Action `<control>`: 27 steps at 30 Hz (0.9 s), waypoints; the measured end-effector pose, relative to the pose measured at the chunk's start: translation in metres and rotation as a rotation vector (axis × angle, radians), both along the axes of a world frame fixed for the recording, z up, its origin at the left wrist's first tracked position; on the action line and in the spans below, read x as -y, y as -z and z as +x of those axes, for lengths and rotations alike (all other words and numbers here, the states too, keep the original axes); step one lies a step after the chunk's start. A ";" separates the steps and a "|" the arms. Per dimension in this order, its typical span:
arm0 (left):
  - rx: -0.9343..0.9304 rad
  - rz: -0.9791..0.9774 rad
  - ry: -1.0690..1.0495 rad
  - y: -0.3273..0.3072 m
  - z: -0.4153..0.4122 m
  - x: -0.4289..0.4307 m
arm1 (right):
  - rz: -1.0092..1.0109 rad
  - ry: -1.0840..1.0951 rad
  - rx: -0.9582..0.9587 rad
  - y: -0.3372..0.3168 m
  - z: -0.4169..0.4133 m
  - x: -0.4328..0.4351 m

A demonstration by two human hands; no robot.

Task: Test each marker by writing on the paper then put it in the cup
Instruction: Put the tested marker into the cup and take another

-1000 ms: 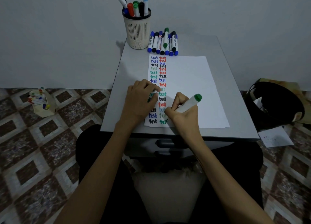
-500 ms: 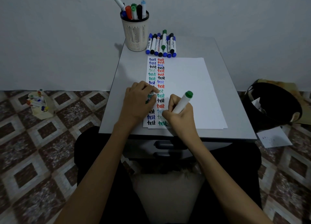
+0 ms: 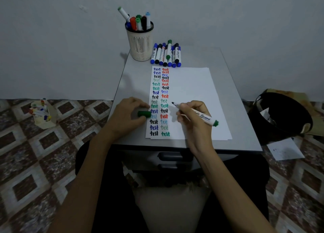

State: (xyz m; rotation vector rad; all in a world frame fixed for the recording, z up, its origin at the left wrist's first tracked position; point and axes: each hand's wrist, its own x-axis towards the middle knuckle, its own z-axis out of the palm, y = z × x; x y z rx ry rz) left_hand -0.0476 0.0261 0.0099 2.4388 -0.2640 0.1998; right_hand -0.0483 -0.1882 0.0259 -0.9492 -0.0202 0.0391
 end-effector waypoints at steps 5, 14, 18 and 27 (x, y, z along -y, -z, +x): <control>0.132 -0.083 -0.058 0.001 0.000 0.010 | 0.062 -0.106 -0.055 -0.004 0.002 0.009; 0.076 -0.388 0.131 -0.020 0.003 0.036 | -0.149 -0.049 0.027 -0.013 0.005 0.029; 0.040 -0.426 0.112 -0.027 0.000 0.040 | -0.243 -0.120 0.068 -0.018 0.012 0.042; -0.031 -0.477 0.141 -0.039 -0.010 0.039 | -0.557 -0.321 0.186 -0.038 0.017 0.052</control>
